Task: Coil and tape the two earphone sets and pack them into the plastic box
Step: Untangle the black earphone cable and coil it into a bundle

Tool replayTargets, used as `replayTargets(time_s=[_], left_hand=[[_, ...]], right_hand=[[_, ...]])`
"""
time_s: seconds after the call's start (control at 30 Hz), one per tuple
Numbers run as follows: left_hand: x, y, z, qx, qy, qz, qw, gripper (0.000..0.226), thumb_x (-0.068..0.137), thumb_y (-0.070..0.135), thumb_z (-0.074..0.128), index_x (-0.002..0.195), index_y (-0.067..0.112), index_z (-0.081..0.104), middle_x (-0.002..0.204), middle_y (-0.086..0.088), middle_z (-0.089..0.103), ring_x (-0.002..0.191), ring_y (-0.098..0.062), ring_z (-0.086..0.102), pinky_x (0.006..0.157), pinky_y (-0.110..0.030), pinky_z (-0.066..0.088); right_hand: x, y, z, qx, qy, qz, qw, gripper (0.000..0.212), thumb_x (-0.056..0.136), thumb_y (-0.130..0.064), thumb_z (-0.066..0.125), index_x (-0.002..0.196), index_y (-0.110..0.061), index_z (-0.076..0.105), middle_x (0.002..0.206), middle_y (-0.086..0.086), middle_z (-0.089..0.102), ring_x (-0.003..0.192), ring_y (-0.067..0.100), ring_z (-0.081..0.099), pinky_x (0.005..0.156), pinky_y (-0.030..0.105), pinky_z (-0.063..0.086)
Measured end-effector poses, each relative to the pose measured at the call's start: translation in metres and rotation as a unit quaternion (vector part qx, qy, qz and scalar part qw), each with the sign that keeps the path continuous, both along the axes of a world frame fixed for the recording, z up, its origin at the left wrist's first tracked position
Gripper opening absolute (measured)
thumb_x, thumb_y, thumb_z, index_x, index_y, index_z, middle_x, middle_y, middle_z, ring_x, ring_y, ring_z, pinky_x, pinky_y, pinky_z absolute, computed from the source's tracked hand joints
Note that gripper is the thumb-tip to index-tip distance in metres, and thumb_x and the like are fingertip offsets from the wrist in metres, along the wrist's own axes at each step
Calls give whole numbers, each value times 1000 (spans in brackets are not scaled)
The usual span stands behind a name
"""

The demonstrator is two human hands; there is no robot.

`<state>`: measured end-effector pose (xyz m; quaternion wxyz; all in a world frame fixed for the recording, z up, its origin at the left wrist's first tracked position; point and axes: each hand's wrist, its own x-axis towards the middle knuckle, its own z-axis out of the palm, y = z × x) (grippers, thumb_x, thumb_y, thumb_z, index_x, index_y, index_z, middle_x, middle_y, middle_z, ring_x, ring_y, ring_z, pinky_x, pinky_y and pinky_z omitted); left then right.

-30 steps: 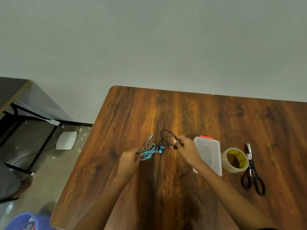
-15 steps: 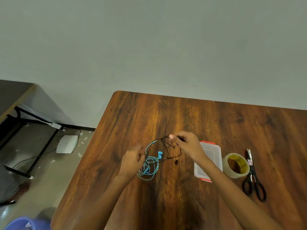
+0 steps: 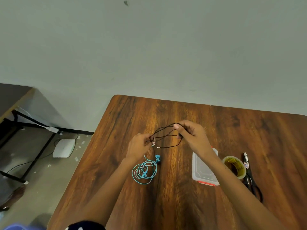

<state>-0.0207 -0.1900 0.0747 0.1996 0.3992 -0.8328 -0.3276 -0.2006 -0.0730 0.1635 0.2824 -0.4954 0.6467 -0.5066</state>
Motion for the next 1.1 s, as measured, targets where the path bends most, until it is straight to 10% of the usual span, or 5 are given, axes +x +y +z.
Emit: replayTargets(time_s=[0.3,0.43,0.5,0.8,1.1], left_hand=[[-21,2,52,198,214,-27,956,49,78,7,76,117,14,47,70,-1,69,70,-15,68,69,-25,53],[-28,12,67,282,275,-79,916,47,78,-6,71,118,7,50,86,-6,74,81,-23,68,75,-32,55],[-25,14,70,253,280,-78,923,43,78,-9,70,116,4,55,101,-6,72,86,-17,69,78,-26,55],[21,44,-19,33,-8,-25,999,23,95,11,52,109,19,69,107,8,69,95,-2,62,83,-23,51],[40,71,-97,-90,-348,-309,881,54,97,17,45,148,19,28,155,-14,19,143,-31,17,115,-44,23]], right_hand=[[11,-5,-31,157,15,87,984,67,78,-27,76,132,-24,36,90,-13,62,78,3,65,63,15,54],[20,-20,-31,132,81,67,986,8,90,-15,62,87,-23,59,76,-6,66,60,-5,63,56,9,43],[18,-23,-28,126,108,50,985,25,93,-17,58,72,-28,55,67,-5,65,51,-12,58,52,5,41],[0,-1,-39,177,95,0,980,19,96,-23,53,80,-15,59,79,-8,64,60,0,63,56,5,45],[10,12,-64,225,92,15,970,17,96,-23,52,84,-15,60,91,0,70,63,6,65,59,8,45]])
